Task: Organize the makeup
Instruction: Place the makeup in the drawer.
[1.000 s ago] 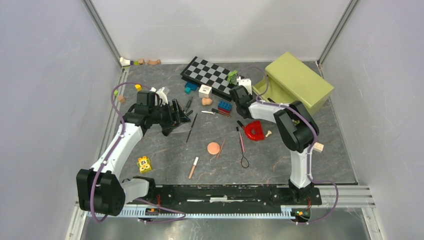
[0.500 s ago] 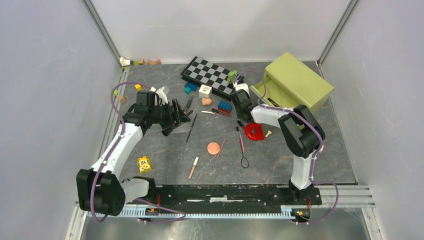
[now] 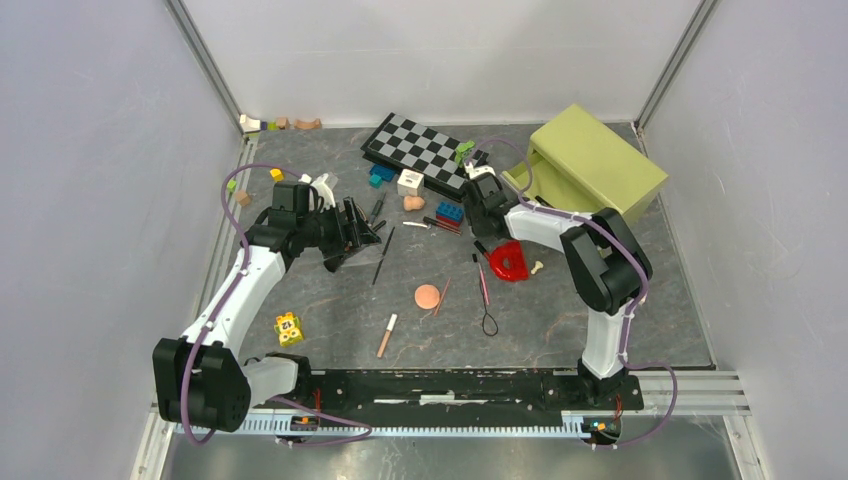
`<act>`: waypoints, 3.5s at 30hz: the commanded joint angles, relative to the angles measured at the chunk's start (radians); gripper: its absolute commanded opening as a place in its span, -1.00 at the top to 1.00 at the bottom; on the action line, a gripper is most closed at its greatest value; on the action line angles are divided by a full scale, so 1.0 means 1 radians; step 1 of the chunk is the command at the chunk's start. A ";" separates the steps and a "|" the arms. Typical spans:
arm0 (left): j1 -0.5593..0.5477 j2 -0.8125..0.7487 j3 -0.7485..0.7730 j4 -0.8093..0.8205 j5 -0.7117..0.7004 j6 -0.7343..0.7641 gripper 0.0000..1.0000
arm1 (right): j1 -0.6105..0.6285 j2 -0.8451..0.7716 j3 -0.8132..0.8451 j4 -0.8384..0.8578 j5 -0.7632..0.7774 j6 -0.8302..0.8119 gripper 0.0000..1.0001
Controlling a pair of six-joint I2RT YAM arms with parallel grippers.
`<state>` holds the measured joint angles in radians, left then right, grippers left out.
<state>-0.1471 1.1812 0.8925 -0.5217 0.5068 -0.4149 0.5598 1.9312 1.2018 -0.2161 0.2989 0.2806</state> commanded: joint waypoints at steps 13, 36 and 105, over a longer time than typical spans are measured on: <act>0.004 -0.024 -0.005 0.025 -0.001 -0.004 -0.57 | -0.015 0.046 0.010 -0.096 -0.137 -0.043 0.44; 0.014 -0.032 -0.006 0.024 0.000 -0.004 -0.57 | -0.045 -0.326 0.197 -0.234 -0.065 -0.406 0.51; 0.015 -0.122 -0.040 0.152 -0.061 -0.004 -0.59 | -0.331 0.050 0.378 -0.365 -0.201 -0.687 0.22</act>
<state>-0.1387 1.0744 0.8501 -0.4088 0.4477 -0.4156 0.2279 1.9476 1.5585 -0.5434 0.1566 -0.4202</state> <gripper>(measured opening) 0.794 0.382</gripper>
